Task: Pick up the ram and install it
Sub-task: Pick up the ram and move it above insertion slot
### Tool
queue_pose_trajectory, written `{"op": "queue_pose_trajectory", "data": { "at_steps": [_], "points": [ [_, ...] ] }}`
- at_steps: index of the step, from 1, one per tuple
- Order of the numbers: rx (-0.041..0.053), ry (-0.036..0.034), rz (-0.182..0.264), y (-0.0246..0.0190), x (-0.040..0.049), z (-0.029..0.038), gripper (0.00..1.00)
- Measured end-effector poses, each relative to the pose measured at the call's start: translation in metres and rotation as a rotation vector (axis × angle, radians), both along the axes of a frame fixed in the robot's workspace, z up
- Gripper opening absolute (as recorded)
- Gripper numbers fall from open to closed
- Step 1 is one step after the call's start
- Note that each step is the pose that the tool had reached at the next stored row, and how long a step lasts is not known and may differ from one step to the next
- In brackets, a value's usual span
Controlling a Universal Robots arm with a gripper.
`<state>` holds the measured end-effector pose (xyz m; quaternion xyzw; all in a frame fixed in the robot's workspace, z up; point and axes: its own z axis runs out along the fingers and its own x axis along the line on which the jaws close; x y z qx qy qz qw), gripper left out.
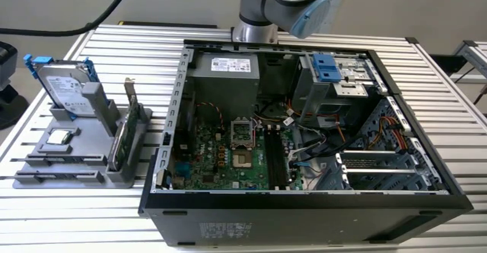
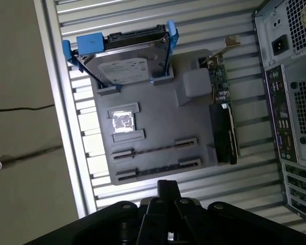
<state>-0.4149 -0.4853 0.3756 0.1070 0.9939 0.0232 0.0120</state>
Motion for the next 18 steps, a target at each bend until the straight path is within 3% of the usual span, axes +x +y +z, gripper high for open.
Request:
{"op": "queue_pose_trajectory", "data": {
  "at_steps": [18],
  "points": [
    [0.0,0.0,-0.063,0.0,-0.0003,0.0,0.0]
  ]
}}
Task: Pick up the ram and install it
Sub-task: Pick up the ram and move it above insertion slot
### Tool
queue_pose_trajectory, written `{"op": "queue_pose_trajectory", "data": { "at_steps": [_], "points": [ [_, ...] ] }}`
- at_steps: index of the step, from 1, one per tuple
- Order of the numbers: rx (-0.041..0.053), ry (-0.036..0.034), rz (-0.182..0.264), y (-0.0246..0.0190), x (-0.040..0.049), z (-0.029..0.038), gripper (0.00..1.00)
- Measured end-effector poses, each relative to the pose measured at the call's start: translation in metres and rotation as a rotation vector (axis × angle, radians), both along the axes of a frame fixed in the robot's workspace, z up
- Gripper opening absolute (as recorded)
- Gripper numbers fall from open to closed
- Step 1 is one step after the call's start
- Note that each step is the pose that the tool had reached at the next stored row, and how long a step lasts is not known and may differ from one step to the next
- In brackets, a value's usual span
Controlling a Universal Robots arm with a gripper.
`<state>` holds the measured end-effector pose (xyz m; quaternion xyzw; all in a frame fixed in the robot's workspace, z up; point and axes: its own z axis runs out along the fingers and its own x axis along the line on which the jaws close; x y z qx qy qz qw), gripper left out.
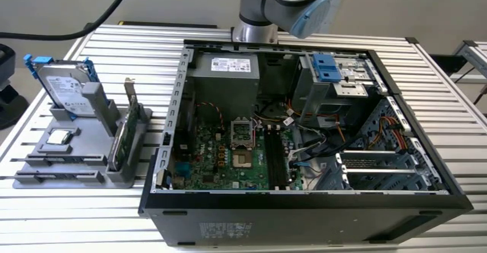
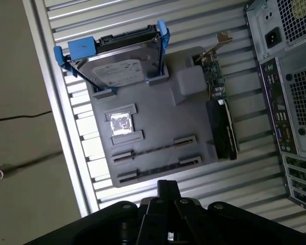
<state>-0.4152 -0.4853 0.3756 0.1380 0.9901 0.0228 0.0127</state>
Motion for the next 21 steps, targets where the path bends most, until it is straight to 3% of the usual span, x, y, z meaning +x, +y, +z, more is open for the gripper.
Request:
{"op": "queue_pose_trajectory", "data": {
  "at_steps": [21],
  "points": [
    [0.0,0.0,-0.085,0.0,-0.0001,0.0,0.0]
  ]
}}
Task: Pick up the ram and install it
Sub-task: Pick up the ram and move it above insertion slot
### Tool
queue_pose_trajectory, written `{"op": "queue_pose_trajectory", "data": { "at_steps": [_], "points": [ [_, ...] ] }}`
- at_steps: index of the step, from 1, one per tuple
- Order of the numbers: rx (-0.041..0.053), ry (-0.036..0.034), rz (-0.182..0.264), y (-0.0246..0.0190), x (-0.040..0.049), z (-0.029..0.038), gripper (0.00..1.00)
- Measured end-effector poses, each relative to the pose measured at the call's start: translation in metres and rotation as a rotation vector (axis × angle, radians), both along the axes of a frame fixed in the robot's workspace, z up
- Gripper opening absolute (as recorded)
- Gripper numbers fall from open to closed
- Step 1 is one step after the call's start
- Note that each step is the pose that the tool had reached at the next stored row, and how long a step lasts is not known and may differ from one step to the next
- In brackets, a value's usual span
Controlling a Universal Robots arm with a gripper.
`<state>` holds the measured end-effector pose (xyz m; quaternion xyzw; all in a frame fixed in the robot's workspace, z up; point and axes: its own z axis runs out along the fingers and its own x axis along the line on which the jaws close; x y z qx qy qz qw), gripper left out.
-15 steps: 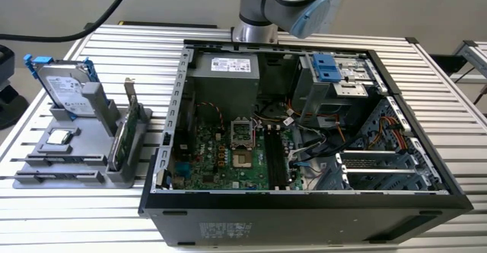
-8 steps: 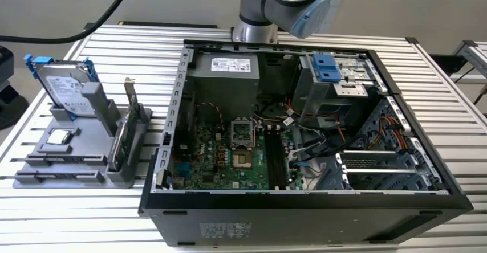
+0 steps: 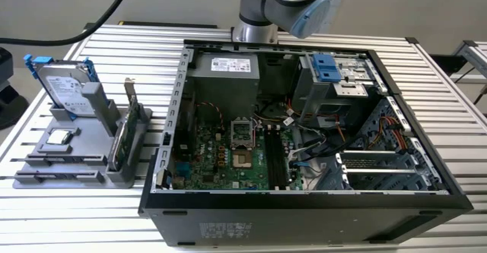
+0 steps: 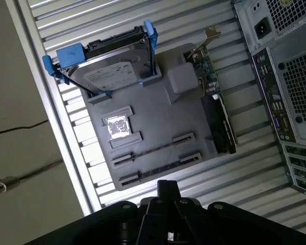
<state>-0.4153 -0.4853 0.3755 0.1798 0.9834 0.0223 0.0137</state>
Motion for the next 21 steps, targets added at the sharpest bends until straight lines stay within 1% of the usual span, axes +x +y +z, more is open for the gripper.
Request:
{"op": "queue_pose_trajectory", "data": {
  "at_steps": [10,21],
  "points": [
    [0.0,0.0,-0.053,0.0,-0.0001,0.0,0.0],
    [-0.0001,0.0001,-0.101,0.0,-0.0001,0.0001,0.0]
  ]
}}
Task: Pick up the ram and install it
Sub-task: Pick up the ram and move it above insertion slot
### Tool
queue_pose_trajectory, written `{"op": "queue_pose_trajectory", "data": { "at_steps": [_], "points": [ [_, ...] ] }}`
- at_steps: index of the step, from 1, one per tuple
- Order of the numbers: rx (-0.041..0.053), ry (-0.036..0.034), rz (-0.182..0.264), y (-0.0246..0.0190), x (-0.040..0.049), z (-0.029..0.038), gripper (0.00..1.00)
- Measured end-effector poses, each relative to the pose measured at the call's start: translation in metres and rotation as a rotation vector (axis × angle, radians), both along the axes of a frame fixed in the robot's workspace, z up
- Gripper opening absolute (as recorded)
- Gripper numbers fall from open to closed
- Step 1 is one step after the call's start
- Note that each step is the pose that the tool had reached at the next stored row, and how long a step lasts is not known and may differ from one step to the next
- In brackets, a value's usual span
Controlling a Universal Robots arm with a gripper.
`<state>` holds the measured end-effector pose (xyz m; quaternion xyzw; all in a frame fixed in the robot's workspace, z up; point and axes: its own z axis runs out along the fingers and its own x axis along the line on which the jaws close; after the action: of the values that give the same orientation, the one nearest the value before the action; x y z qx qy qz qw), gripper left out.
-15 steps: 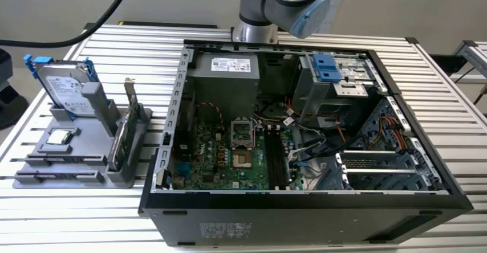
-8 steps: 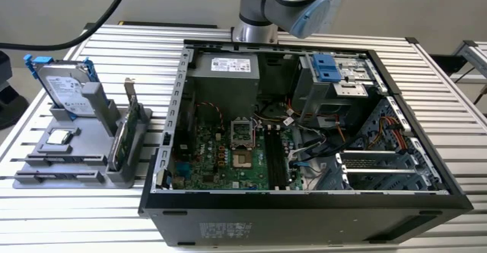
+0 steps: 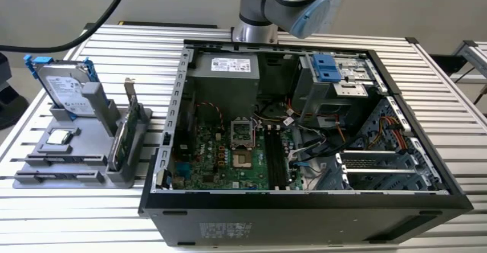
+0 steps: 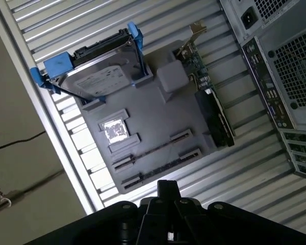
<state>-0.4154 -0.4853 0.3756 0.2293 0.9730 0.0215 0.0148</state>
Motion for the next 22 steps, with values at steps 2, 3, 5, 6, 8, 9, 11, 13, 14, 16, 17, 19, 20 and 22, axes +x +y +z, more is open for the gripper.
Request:
{"op": "queue_pose_trajectory", "data": {
  "at_steps": [2,3,5,6,8,9,11,13,14,16,17,19,20,22],
  "points": [
    [0.0,0.0,-0.008,0.0,0.0,0.0,0.0],
    [0.0,0.0,-0.012,0.0,0.0,0.0,0.0],
    [0.0,0.0,-0.019,0.0,0.0,0.0,0.0],
    [0.0,0.0,-0.023,0.0,0.0,0.0,0.0],
    [0.0001,-0.0001,-0.03,0.0,0.0,-0.0001,0.0],
    [0.0,0.0,-0.034,0.0,0.0,0.0,0.0],
    [0.0,0.0,-0.041,0.0,0.0,0.0,0.0],
    [0.0,-0.0001,-0.048,0.0,0.0,-0.0001,0.0],
    [0.0002,-0.0002,-0.052,0.0,0.0,-0.0002,0.0],
    [0.0002,-0.0002,-0.059,0.0,0.0,-0.0002,0.0],
    [0.0002,-0.0002,-0.063,0.0,0.0,-0.0002,0.0],
    [0.0001,-0.0002,-0.07,0.0,0.0,-0.0001,0.0],
    [0.0001,-0.0001,-0.073,0.0,0.0,-0.0001,0.0],
    [0.0,0.0,-0.08,0.0,0.0,0.0,0.0]
  ]
}}
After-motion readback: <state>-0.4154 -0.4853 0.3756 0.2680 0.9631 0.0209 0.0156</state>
